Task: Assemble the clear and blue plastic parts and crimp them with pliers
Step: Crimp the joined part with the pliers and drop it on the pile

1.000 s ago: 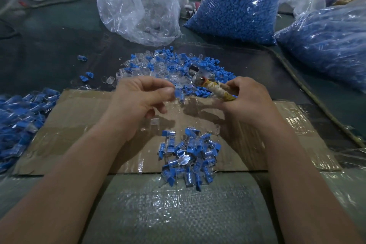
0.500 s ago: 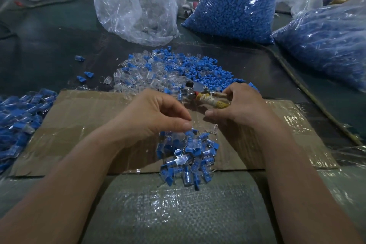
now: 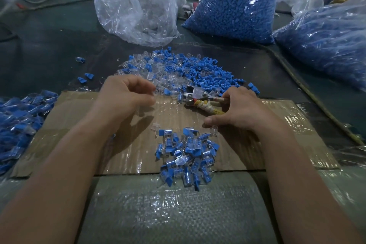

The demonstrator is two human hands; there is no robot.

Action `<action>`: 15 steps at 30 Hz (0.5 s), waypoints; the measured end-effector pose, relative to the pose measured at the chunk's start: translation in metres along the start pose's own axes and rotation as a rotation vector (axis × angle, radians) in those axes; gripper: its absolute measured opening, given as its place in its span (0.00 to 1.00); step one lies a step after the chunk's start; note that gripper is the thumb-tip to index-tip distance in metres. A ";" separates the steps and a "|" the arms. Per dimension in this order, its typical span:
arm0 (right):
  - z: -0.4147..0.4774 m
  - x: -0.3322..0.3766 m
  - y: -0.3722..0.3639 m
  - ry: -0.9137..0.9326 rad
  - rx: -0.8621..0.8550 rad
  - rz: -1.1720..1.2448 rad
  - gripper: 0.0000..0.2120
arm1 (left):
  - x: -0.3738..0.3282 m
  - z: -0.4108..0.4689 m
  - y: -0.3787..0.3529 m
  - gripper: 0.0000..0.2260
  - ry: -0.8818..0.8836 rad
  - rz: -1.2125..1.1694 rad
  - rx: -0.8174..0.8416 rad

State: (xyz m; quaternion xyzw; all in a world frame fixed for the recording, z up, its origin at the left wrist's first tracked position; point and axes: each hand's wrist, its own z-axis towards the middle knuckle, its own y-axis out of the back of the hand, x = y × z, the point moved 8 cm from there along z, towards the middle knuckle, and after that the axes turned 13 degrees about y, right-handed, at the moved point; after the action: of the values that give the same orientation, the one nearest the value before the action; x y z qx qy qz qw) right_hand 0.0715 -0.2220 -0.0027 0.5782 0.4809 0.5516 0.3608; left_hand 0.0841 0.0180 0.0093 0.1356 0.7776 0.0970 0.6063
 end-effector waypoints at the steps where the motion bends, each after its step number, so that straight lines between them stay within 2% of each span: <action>1: 0.000 0.001 0.000 0.003 0.007 0.010 0.43 | 0.003 0.000 -0.005 0.11 0.040 0.038 0.105; 3: -0.001 0.001 0.000 0.007 0.011 0.021 0.44 | 0.007 -0.003 -0.016 0.14 0.071 0.182 0.298; 5: -0.001 0.001 0.001 0.005 0.004 0.035 0.43 | 0.010 -0.008 -0.024 0.16 0.048 0.312 0.401; 11: -0.003 -0.003 0.006 -0.023 -0.084 0.105 0.30 | 0.006 -0.007 -0.027 0.08 -0.089 0.521 0.287; 15: -0.001 -0.002 0.013 0.001 -0.163 0.165 0.26 | 0.000 -0.007 -0.027 0.08 -0.147 0.409 0.237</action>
State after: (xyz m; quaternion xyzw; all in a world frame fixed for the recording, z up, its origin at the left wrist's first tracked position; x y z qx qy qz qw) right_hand 0.0727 -0.2276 0.0089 0.5843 0.3856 0.6169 0.3598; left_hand 0.0744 -0.0073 0.0027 0.3672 0.6936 0.1157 0.6088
